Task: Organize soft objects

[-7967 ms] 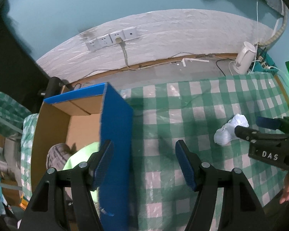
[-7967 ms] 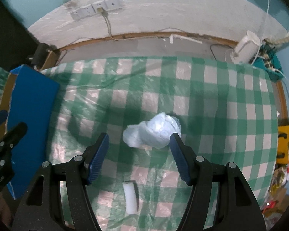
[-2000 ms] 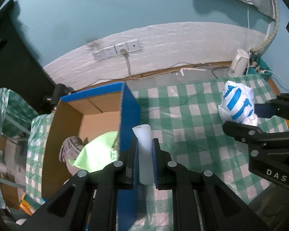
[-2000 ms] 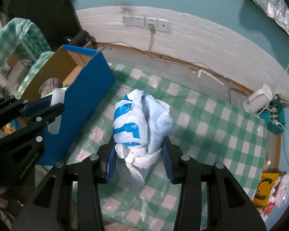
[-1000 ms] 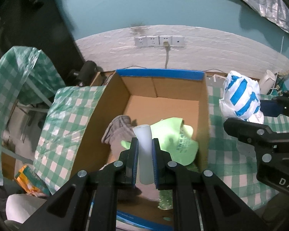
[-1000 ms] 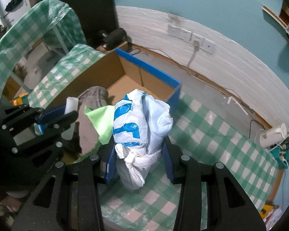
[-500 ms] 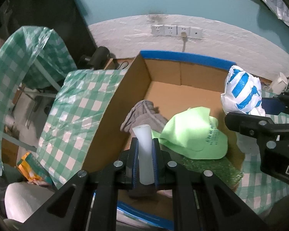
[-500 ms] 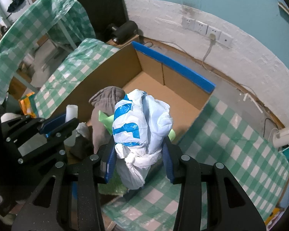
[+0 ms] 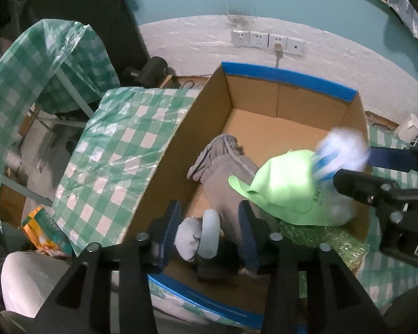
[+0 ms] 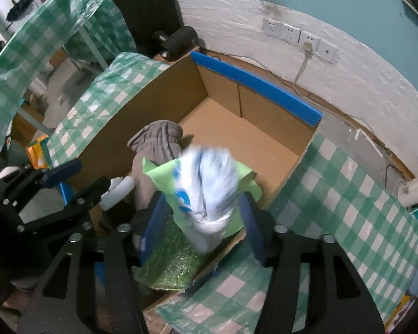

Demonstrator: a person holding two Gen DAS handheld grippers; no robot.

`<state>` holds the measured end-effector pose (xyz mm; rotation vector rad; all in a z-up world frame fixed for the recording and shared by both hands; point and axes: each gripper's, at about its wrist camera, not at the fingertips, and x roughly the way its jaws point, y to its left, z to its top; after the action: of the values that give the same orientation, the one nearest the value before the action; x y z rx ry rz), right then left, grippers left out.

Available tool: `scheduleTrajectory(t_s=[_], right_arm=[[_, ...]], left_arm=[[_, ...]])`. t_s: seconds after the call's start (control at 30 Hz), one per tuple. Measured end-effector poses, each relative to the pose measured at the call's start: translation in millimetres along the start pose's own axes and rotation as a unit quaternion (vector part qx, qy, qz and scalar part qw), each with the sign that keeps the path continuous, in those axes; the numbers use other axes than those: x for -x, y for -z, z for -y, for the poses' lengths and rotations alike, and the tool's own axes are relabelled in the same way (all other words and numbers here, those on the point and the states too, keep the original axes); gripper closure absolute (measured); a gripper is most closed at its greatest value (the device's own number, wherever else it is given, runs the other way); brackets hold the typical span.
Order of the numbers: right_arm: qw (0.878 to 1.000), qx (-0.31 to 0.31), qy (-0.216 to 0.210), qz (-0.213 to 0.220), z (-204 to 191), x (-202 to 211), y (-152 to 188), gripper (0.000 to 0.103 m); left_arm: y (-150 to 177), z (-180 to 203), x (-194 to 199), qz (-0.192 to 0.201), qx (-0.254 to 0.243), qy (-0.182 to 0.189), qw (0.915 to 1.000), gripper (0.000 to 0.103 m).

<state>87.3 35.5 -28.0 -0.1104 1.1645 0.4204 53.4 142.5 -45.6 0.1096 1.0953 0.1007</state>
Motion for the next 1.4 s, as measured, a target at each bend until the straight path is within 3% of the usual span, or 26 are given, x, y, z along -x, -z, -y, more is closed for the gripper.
scheduleTrajectory(t_s=[0.1, 0.47, 0.83, 0.97, 1.27, 1.4], right_arm=[[1.0, -0.004, 0.005, 0.008, 3.4, 5.0, 0.9, 0.041], [0.999, -0.025, 0.017, 0.032, 20.3, 32.8, 13.0, 0.039], [0.996, -0.035, 0.024, 0.075, 30.9, 70.9, 30.4, 0.036], [0.995, -0.034, 0.035, 0.085, 34.9, 80.8, 42.5, 0.035], [0.991, -0.043, 0.052, 0.116, 45.5, 98.9, 59.7, 0.035], [0.989, -0.052, 0.058, 0.122, 53.9, 100.5, 65.7, 0.035]], left_arm=[[-0.6, 1.1, 7.7, 0.01, -0.003, -0.002, 0.9999, 0.044], [0.4, 3.7, 35.1, 0.037, -0.01, 0.003, 0.9993, 0.029], [2.1, 16.1, 55.0, 0.058, -0.031, 0.013, 0.9978, 0.024], [3.4, 20.0, 64.2, 0.07, -0.033, 0.022, 0.9967, 0.012], [5.9, 27.1, 83.0, 0.096, -0.036, 0.031, 0.9943, 0.009], [6.6, 32.2, 87.2, 0.096, -0.039, 0.044, 0.9937, 0.002]])
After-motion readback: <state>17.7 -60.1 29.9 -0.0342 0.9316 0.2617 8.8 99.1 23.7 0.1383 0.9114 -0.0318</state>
